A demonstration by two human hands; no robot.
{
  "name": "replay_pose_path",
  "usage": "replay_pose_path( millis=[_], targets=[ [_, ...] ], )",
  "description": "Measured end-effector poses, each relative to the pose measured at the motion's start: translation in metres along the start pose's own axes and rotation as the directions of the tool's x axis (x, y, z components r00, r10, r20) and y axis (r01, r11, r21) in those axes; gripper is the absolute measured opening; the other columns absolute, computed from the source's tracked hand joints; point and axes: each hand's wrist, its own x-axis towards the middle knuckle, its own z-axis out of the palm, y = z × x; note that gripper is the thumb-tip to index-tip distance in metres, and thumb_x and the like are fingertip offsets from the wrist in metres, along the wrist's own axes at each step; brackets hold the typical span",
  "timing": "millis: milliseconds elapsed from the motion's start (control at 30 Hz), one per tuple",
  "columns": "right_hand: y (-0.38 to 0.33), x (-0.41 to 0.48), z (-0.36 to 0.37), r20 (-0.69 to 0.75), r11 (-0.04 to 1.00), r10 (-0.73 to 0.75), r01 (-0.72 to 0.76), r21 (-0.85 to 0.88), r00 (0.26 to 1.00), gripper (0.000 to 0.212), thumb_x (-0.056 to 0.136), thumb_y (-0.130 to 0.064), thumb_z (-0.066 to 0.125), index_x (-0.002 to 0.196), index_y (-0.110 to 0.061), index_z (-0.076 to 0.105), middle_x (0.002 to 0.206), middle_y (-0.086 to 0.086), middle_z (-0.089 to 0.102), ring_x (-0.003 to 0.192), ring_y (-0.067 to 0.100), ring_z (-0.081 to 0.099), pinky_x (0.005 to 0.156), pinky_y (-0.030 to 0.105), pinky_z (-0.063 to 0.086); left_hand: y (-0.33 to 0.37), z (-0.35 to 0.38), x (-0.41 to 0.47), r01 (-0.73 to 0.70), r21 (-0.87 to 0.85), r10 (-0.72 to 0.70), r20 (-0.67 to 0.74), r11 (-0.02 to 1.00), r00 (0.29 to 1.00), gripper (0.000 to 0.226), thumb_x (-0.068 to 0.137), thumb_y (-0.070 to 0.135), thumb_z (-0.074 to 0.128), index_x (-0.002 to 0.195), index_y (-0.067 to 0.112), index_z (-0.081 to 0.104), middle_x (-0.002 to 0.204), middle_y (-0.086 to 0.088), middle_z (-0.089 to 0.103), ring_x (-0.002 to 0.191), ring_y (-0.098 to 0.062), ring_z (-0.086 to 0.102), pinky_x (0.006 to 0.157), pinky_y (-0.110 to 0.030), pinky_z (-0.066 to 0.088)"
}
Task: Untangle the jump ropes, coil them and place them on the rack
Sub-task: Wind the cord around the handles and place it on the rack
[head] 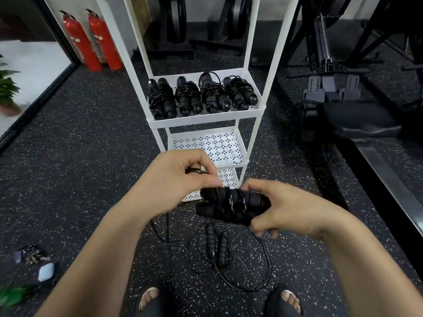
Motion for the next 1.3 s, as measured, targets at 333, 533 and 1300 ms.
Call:
replay_pose_path(
  millis=[333, 533, 1300],
  targets=[
    [-0.008, -0.014, -0.003, 0.173, 0.912, -0.268, 0.192, 0.362, 0.948, 0.047, 0.088, 0.022, 0.07, 0.127, -0.001, 0.056, 0.111, 0.03, 0.075, 0.078, 0.026, 0.068, 0.053, 0.024, 0.049, -0.019, -0.004, 0.009, 0.027, -0.291, -0.03, -0.006, 0.956, 1.0, 0.02, 0.094, 0.027, 0.075, 0.098, 0.006, 0.073, 0.073, 0.003, 0.063, 0.065, -0.01, 0.053, 0.063, -0.024, 0.042],
    [-0.007, -0.007, -0.002, -0.059, 0.764, -0.343, 0.314, 0.564, 0.938, 0.055, 0.083, 0.013, 0.074, 0.133, 0.001, 0.054, 0.11, 0.033, 0.073, 0.072, 0.023, 0.067, 0.049, 0.024, 0.048, -0.025, 0.018, 0.014, 0.108, -0.23, -0.121, -0.043, 0.967, 0.992, 0.049, 0.107, 0.006, 0.052, 0.069, 0.032, 0.068, 0.062, 0.005, 0.06, 0.057, -0.016, 0.051, 0.059, -0.034, 0.041],
    [0.007, 0.007, -0.005, -0.374, 0.999, -0.002, 0.017, 0.036, 0.928, 0.038, 0.079, -0.003, 0.076, 0.105, -0.028, 0.067, 0.075, 0.011, 0.077, 0.054, 0.022, 0.06, 0.056, 0.038, 0.049, -0.006, 0.032, 0.005, 0.009, 0.179, -0.023, 0.077, 0.984, 0.997, 0.027, 0.099, 0.052, 0.068, 0.08, 0.033, 0.07, 0.055, 0.013, 0.051, 0.051, -0.007, 0.041, 0.053, -0.029, 0.033]
  ],
)
